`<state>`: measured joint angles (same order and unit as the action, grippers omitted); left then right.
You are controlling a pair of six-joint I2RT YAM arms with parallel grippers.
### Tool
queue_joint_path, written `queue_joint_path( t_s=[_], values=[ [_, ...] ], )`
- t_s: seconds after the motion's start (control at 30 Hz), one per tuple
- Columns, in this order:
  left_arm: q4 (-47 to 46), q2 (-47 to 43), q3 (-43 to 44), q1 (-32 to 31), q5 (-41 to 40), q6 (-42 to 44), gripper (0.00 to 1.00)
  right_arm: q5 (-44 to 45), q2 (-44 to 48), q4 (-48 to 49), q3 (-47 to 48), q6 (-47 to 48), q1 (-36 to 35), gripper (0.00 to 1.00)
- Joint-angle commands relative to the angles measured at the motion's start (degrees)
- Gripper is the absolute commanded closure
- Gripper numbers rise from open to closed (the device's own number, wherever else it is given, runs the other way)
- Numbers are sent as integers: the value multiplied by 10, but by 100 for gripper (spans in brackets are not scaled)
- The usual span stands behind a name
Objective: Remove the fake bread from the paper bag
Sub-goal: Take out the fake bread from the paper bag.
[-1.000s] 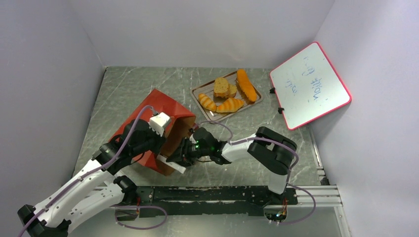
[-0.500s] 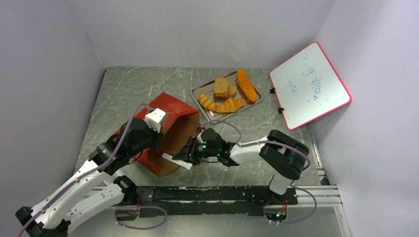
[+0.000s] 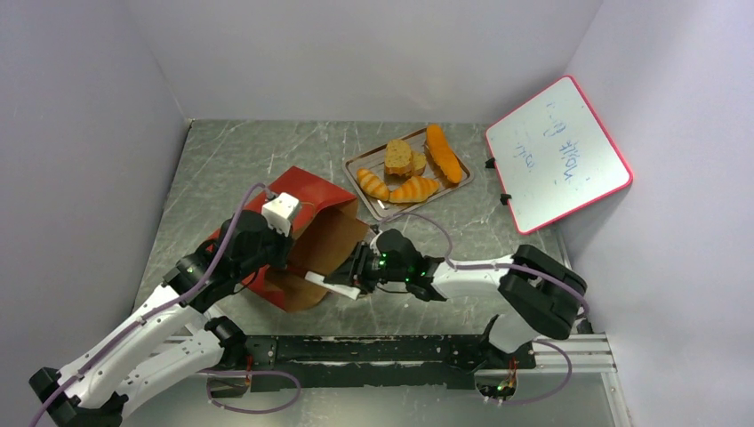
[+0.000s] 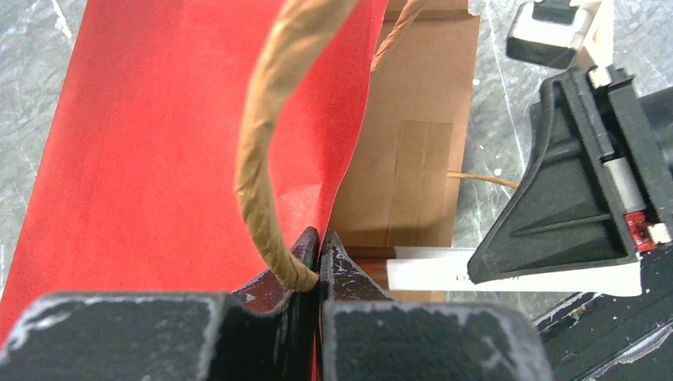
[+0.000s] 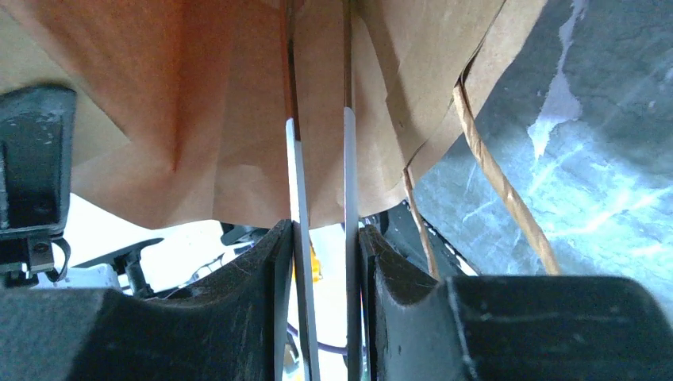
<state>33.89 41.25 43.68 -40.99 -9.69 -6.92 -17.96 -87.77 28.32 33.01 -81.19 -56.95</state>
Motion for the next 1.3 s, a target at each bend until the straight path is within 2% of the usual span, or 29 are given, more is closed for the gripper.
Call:
queue_joint_path(
  t_s=[0.0, 0.8, 1.0, 1.27],
  values=[
    [-4, 2, 10, -3, -8, -3, 93, 32, 49, -40, -12, 29, 14, 100],
    [-28, 62, 15, -1, -83, -3, 93, 66, 202, -153, -35, 73, 61, 100],
    [-39, 52, 10, 0, -63, -1, 93, 64, 185, -146, -30, 63, 64, 100],
    [-49, 51, 2, 1, -29, 2, 93, 49, 101, -111, 33, 62, 62, 98]
  ],
)
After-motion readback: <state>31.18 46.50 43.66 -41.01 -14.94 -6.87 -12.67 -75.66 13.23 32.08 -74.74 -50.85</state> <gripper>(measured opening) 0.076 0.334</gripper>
